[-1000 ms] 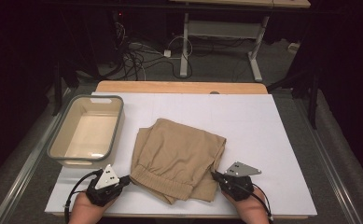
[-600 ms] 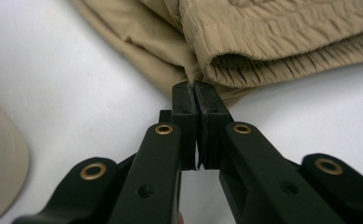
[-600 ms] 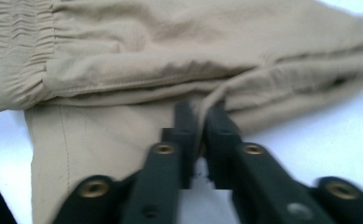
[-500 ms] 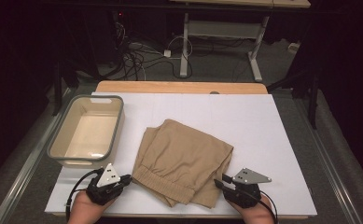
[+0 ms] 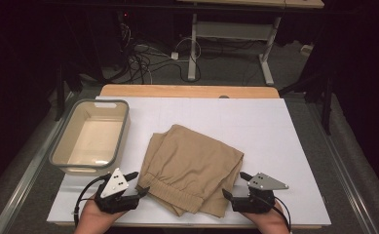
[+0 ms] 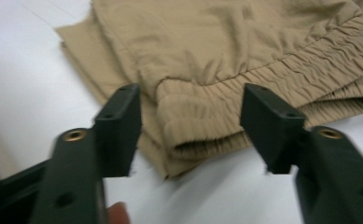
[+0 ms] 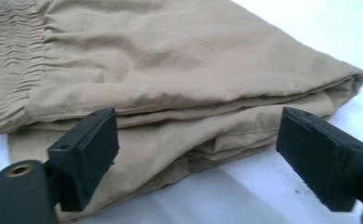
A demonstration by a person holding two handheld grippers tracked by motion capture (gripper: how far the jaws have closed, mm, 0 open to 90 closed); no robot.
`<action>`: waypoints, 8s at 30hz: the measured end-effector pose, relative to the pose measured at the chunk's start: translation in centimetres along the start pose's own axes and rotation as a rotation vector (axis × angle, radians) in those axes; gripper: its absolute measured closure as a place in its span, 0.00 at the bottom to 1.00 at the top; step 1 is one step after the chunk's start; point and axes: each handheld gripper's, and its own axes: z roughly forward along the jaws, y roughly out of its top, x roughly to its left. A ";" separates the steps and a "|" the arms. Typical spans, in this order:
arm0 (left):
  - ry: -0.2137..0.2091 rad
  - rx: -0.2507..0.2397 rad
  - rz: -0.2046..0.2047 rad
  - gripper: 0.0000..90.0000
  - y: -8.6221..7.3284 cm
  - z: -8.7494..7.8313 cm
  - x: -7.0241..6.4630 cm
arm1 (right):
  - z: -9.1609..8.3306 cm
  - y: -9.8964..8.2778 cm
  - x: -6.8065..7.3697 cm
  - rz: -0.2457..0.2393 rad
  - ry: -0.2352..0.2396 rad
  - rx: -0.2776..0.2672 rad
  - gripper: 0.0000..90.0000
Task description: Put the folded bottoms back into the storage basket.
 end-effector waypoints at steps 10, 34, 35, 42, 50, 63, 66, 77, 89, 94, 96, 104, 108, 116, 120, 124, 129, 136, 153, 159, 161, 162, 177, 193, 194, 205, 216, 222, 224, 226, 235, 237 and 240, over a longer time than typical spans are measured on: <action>0.021 0.111 -0.130 0.32 0.7 2.4 1.8 | 0.0 -0.1 0.0 0.012 -0.036 -0.014 0.00; -0.027 0.161 -0.328 0.43 -1.0 3.2 2.3 | -0.1 0.0 1.1 -0.054 -0.043 -0.024 0.00; -0.034 0.160 -0.329 0.45 -1.0 3.2 2.3 | -0.1 0.0 1.1 -0.054 -0.043 -0.023 0.00; -0.120 0.131 -0.337 0.69 -1.5 3.1 2.3 | 0.3 0.0 1.3 -0.071 -0.041 -0.011 0.00; -0.099 0.103 -0.248 0.83 -1.4 2.9 1.5 | 0.3 0.0 1.4 -0.076 -0.045 -0.023 0.00; -0.019 0.088 -0.134 0.84 -1.5 1.4 2.4 | 0.1 0.0 1.0 -0.053 -0.066 -0.057 0.00; -0.028 0.085 -0.140 0.84 -2.1 1.7 2.7 | 0.1 0.0 0.9 -0.036 -0.077 -0.066 0.00; -0.047 0.041 -0.134 0.83 -2.9 2.0 2.9 | 1.1 1.9 -0.8 0.044 -0.157 -0.083 0.04; -0.050 0.043 -0.138 0.83 -2.9 2.0 3.0 | 5.6 4.7 -4.2 0.156 -0.178 0.042 0.29; -0.047 0.041 -0.138 0.83 -2.9 2.0 2.9 | 6.5 5.0 -5.1 0.189 -0.198 0.107 0.39; -0.048 0.043 -0.137 0.83 -2.9 2.0 3.0 | 6.8 4.7 -5.6 0.220 -0.202 0.141 0.41; -0.044 0.042 -0.132 0.83 -2.9 2.0 2.9 | 6.5 3.8 -5.3 0.191 -0.172 0.189 0.58; -0.048 0.043 -0.136 0.83 -2.9 2.0 3.0 | 6.2 3.4 -4.8 0.164 -0.156 0.170 0.73; -0.042 0.043 -0.128 0.83 -2.9 2.0 2.9 | 6.2 3.3 -4.0 0.090 -0.125 0.169 0.92; -0.033 0.046 -0.121 0.83 -2.8 2.0 2.7 | 6.1 3.2 -3.7 0.046 -0.133 0.155 0.94; -0.012 0.090 -0.119 0.83 -2.1 1.9 2.4 | 5.8 3.2 -3.4 0.031 -0.139 0.121 0.94; 0.000 0.227 -0.065 0.83 0.0 1.5 2.1 | 5.5 3.1 -3.6 0.052 -0.129 0.088 0.94; -0.017 0.393 -0.045 0.83 2.8 2.0 2.4 | 5.3 3.0 -3.6 0.056 -0.139 0.072 0.94; -0.092 0.628 -0.080 0.83 4.8 3.9 3.7 | 5.3 2.9 -3.5 0.044 -0.145 0.067 0.94; -0.128 0.652 -0.106 0.83 4.9 4.3 4.4 | 5.3 2.9 -3.3 0.028 -0.154 0.065 0.94; -0.136 0.656 -0.108 0.83 5.0 4.4 4.5 | 5.3 2.9 -3.2 0.018 -0.163 0.063 0.94; -0.138 0.659 -0.107 0.83 5.0 4.4 4.5 | 5.3 2.9 -3.2 0.017 -0.164 0.062 0.94; -0.135 0.742 -0.082 0.83 8.7 3.5 4.9 | 5.0 4.6 -3.4 0.069 -0.156 -0.019 0.94; -0.055 0.792 -0.057 0.83 9.5 1.2 6.7 | 7.2 8.6 -1.3 -0.033 -0.090 -0.101 0.95; -0.050 0.793 -0.059 0.83 9.5 1.1 6.8 | 7.3 8.8 -1.1 -0.036 -0.087 -0.102 0.95; -0.058 0.835 -0.082 0.83 10.1 1.1 7.9 | 8.6 9.2 -0.9 -0.018 -0.068 -0.081 0.94; -0.062 0.880 -0.075 0.83 11.5 1.3 8.3 | 8.1 9.6 -0.5 -0.013 -0.058 -0.106 0.95; -0.069 0.908 -0.067 0.83 13.0 1.0 8.5 | 7.5 10.5 -0.3 -0.026 -0.065 -0.123 0.94; -0.069 0.910 -0.066 0.83 13.5 0.9 8.5 | 7.3 10.9 -0.3 -0.031 -0.066 -0.128 0.94; -0.071 0.916 -0.063 0.83 14.0 0.7 8.5 | 6.9 11.6 -0.4 -0.036 -0.072 -0.136 0.94; -0.065 0.915 -0.059 0.83 16.3 -0.8 9.2 | 5.7 14.0 -0.4 -0.056 -0.084 -0.173 0.94; -0.058 0.909 -0.061 0.83 16.6 -1.3 9.3 | 5.6 14.6 -0.2 -0.062 -0.084 -0.181 0.94; -0.049 0.912 -0.059 0.83 17.2 -2.3 9.8 | 5.6 15.6 0.1 -0.072 -0.081 -0.190 0.94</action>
